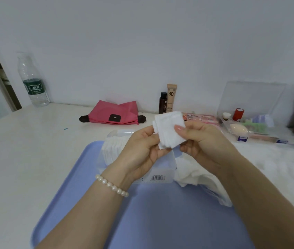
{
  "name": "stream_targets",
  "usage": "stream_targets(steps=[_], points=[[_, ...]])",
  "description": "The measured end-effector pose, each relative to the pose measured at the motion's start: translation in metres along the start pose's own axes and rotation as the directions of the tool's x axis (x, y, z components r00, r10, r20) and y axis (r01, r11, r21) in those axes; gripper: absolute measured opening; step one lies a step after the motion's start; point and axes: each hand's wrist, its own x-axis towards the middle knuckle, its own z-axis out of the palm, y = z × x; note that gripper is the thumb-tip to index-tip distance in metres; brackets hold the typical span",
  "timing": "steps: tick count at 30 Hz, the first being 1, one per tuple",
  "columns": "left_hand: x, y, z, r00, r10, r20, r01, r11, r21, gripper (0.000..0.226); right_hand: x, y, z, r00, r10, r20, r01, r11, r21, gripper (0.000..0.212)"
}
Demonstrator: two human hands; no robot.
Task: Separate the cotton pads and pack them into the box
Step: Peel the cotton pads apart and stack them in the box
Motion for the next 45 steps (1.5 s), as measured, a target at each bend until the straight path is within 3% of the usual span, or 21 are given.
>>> stream_targets(steps=[5,13,18,21,25,30,36,39,41,45], points=[[0.000,0.001,0.000,1.000,-0.010,0.026,0.011,0.999,-0.044,0.026,0.004,0.006,0.001,0.991,-0.062,-0.122,0.053,0.996,-0.076,0.002],[0.000,0.000,-0.001,0.999,-0.037,0.013,0.038,0.994,-0.100,0.030,0.005,0.012,0.005,0.971,-0.106,-0.212,0.074,0.986,-0.152,0.016],[0.001,0.000,0.002,0.998,-0.050,0.025,0.053,0.993,-0.104,0.045,0.004,0.014,0.009,0.951,-0.174,-0.256,0.117,0.968,-0.220,0.009],[-0.001,-0.003,0.002,1.000,-0.011,0.029,0.012,1.000,-0.009,0.030,0.002,0.017,0.011,0.937,-0.229,-0.265,0.152,0.947,-0.283,0.013],[0.001,-0.004,0.000,1.000,-0.014,-0.025,0.014,1.000,-0.023,0.022,0.001,0.016,0.013,0.947,-0.231,-0.225,0.148,0.931,-0.332,0.018],[0.004,0.002,-0.004,0.999,-0.008,-0.045,0.003,0.995,-0.103,0.023,0.004,0.005,0.003,0.965,-0.111,-0.237,0.094,0.992,-0.081,0.023],[0.006,0.002,-0.005,0.999,0.024,-0.047,-0.029,0.993,-0.116,0.023,0.001,0.005,0.003,0.995,-0.078,-0.067,0.065,0.981,-0.182,0.034],[0.007,0.000,-0.006,0.997,0.043,-0.063,-0.050,0.993,-0.111,0.024,0.002,0.007,0.004,0.997,-0.071,-0.037,0.065,0.986,-0.154,0.025],[0.007,-0.001,-0.007,0.990,0.071,-0.124,-0.079,0.995,-0.062,0.024,0.004,0.007,0.003,0.998,-0.051,-0.035,0.048,0.995,-0.093,0.013],[0.008,-0.008,-0.010,0.925,0.265,-0.273,-0.170,0.930,0.327,0.028,0.006,0.010,0.001,0.998,-0.061,-0.026,0.059,0.996,-0.067,0.012]])
